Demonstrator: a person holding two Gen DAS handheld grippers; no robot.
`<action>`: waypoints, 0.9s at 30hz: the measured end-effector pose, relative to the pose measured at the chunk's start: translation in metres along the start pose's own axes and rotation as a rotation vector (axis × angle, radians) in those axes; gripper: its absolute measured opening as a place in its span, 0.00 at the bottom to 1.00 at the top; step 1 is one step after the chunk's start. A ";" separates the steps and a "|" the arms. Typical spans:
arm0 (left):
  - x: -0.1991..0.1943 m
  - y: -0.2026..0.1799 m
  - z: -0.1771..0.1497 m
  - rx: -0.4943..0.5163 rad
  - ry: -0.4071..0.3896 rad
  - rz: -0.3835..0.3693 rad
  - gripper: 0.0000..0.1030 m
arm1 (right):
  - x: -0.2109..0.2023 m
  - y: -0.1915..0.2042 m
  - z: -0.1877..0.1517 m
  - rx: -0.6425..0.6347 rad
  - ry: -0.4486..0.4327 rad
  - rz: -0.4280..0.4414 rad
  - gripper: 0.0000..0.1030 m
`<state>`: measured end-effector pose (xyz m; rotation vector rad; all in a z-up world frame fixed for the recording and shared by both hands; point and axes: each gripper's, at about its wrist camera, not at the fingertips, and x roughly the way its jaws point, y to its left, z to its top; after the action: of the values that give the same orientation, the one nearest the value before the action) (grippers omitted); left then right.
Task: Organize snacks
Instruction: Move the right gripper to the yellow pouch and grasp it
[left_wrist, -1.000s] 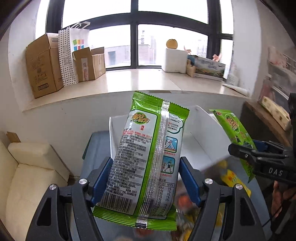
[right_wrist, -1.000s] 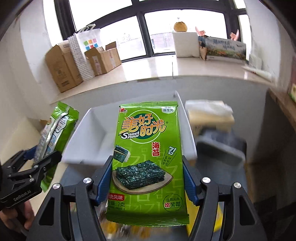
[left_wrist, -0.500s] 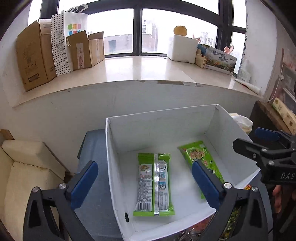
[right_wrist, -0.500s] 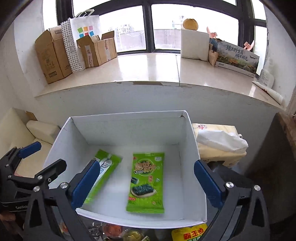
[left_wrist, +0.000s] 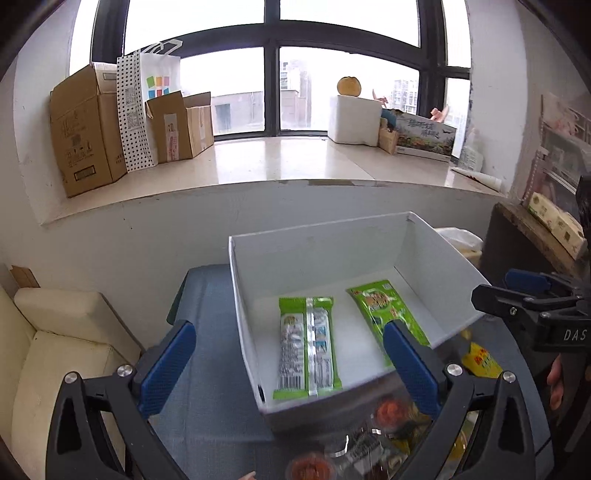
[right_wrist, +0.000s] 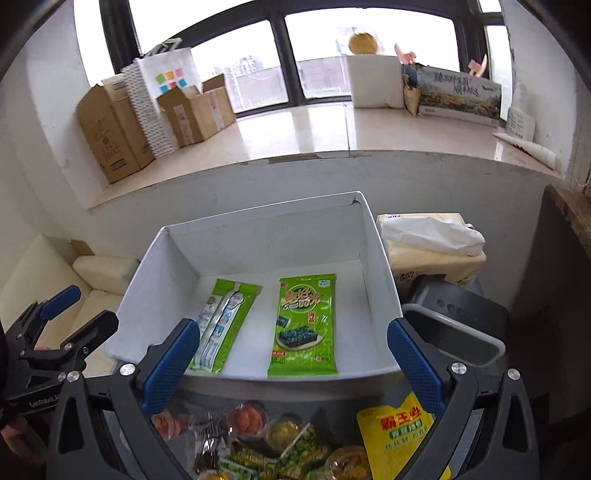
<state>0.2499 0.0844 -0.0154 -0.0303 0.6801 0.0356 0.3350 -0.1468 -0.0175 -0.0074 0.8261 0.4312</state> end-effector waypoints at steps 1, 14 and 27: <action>-0.009 0.000 -0.009 -0.009 -0.004 0.003 1.00 | -0.009 0.003 -0.008 -0.029 -0.012 -0.026 1.00; -0.103 -0.030 -0.141 -0.016 0.049 -0.058 1.00 | -0.088 0.001 -0.158 -0.044 -0.017 0.035 1.00; -0.118 -0.032 -0.161 -0.041 0.078 -0.072 1.00 | -0.081 -0.051 -0.194 0.016 0.016 0.012 1.00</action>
<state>0.0584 0.0429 -0.0663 -0.0963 0.7554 -0.0209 0.1679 -0.2570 -0.1004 0.0087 0.8455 0.4364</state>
